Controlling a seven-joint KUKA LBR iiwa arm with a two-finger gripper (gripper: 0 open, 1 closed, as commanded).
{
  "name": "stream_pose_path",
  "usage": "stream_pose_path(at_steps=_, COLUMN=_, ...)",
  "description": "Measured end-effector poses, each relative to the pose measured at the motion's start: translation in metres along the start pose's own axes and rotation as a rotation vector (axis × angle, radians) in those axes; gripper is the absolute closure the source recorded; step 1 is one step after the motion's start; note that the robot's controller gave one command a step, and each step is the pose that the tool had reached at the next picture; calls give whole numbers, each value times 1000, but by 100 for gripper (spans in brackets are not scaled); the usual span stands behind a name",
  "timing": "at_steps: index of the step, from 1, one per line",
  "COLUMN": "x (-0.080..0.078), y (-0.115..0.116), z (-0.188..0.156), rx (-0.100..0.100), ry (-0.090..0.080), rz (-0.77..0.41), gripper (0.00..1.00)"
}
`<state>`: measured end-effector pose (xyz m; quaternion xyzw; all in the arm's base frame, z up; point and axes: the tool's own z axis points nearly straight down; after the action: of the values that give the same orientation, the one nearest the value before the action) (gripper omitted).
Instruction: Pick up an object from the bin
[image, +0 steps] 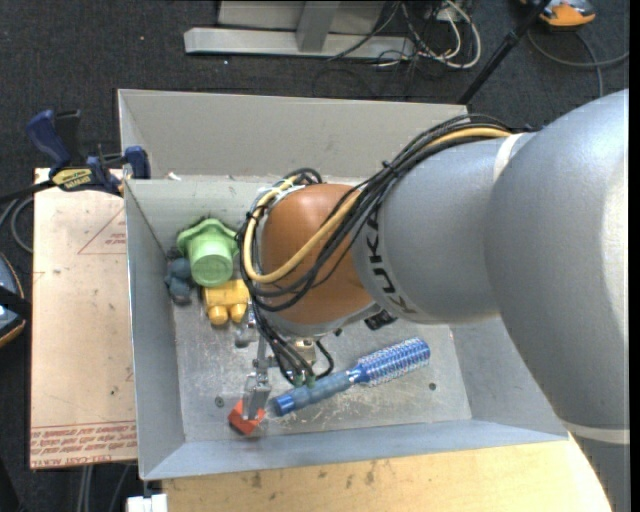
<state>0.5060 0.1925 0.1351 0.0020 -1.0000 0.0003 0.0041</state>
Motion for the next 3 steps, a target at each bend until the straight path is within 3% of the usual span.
stream_pose_path(at_steps=1, x=17, y=1, z=52, rx=-4, ry=-15, rz=5, gripper=0)
stream_pose_path(at_steps=2, x=25, y=-1, z=35, rx=-2, ry=-12, rz=-137, gripper=0)
stream_pose_path(at_steps=3, x=24, y=-12, z=35, rx=-1, ry=-12, rz=-191, gripper=0)
